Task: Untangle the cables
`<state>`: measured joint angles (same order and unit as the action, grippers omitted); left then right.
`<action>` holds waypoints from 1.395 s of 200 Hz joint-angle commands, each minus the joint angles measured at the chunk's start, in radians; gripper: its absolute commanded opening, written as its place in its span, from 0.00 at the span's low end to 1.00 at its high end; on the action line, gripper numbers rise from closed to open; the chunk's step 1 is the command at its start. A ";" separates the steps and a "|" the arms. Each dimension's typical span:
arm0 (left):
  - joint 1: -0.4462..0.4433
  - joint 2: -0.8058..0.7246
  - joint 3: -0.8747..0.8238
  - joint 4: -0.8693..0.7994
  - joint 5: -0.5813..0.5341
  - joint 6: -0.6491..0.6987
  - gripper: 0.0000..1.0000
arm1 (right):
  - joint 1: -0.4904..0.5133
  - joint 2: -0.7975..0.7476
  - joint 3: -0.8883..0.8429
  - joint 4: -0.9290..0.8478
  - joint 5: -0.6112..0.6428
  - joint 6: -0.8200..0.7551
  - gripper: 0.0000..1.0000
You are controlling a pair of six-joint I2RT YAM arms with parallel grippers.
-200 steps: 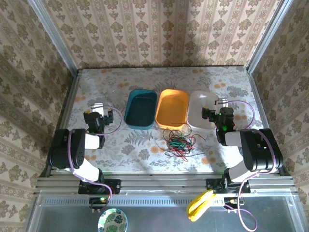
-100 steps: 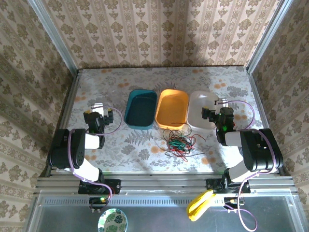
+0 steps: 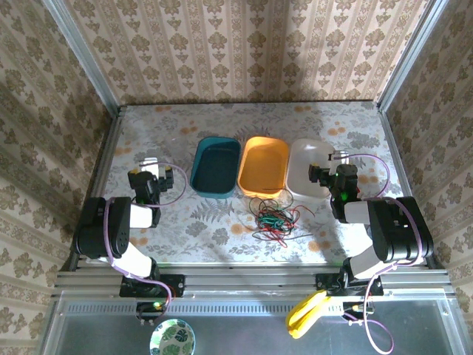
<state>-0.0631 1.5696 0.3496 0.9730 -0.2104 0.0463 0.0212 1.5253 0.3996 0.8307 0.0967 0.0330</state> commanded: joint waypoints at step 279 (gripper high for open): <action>-0.718 -0.068 0.509 -0.870 -0.358 -0.586 1.00 | 0.580 -0.031 0.516 -1.215 -0.294 0.077 0.64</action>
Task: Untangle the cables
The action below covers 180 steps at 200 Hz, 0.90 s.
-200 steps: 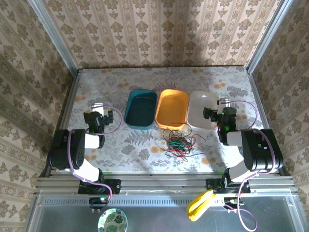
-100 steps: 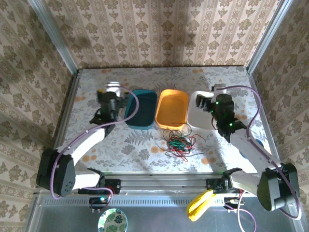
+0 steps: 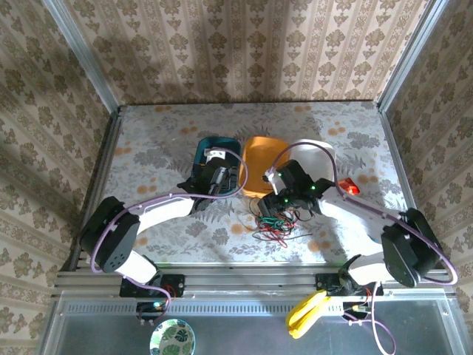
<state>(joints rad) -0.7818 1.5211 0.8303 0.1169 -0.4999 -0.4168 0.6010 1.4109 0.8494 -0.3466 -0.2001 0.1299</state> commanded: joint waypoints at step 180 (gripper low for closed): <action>-0.031 -0.169 -0.045 0.150 0.510 0.238 1.00 | -0.026 -0.268 0.268 -0.017 -0.025 -0.065 0.00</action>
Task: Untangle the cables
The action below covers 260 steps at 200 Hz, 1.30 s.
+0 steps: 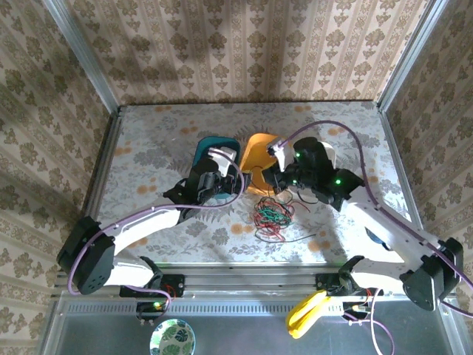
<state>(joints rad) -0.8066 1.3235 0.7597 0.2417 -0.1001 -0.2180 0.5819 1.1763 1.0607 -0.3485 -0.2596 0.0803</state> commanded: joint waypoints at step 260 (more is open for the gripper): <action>-0.062 0.282 0.128 -0.023 0.060 0.040 1.00 | -0.252 -0.046 0.458 0.122 0.170 0.108 0.00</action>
<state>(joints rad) -0.8719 1.6363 0.8677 0.2314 0.0109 -0.1539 0.4019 1.0916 1.5513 -0.1905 -0.1352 0.1341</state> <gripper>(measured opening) 0.999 0.068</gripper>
